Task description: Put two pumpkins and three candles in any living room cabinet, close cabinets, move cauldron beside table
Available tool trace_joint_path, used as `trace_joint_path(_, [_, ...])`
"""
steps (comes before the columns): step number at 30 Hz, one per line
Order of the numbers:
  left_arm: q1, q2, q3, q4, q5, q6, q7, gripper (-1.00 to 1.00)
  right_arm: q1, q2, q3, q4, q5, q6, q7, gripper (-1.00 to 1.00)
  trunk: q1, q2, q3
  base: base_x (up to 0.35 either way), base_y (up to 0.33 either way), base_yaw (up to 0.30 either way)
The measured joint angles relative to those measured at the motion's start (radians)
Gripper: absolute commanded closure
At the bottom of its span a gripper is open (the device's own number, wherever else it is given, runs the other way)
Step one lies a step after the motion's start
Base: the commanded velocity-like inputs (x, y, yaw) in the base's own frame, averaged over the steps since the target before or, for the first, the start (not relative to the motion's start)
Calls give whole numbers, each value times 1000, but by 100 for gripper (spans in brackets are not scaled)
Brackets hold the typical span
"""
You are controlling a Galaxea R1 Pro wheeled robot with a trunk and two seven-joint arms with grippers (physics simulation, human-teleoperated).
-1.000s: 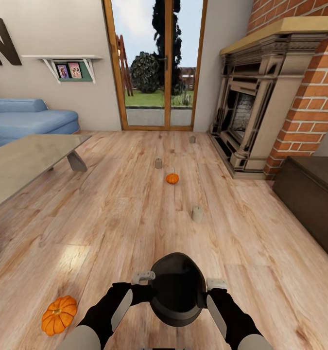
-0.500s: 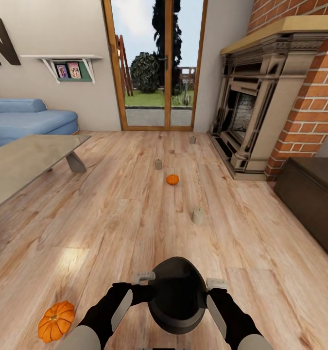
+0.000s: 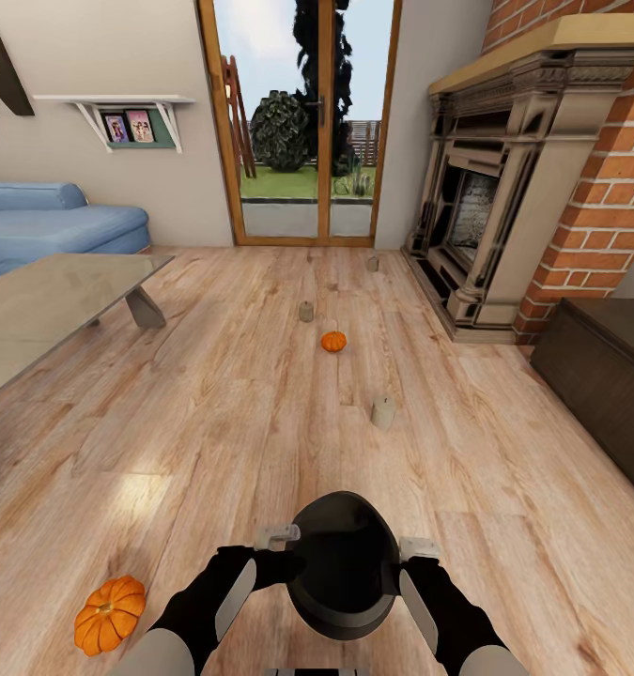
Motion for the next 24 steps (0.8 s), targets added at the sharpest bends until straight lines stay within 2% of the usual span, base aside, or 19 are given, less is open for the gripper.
trace_joint_path(19, [0, 2, 1, 0, 1, 0, -1, -100, 0, 0, 0, 0, 0, 0, 0, -100, 0, 0, 0, 0, 0, 0])
trace_joint_path(24, [0, 3, 1, 0, 1, -1, -2, -100, 0, 0, 0, 0, 0, 0, 0, -100, 1, -1, -12, 0, 0, 0])
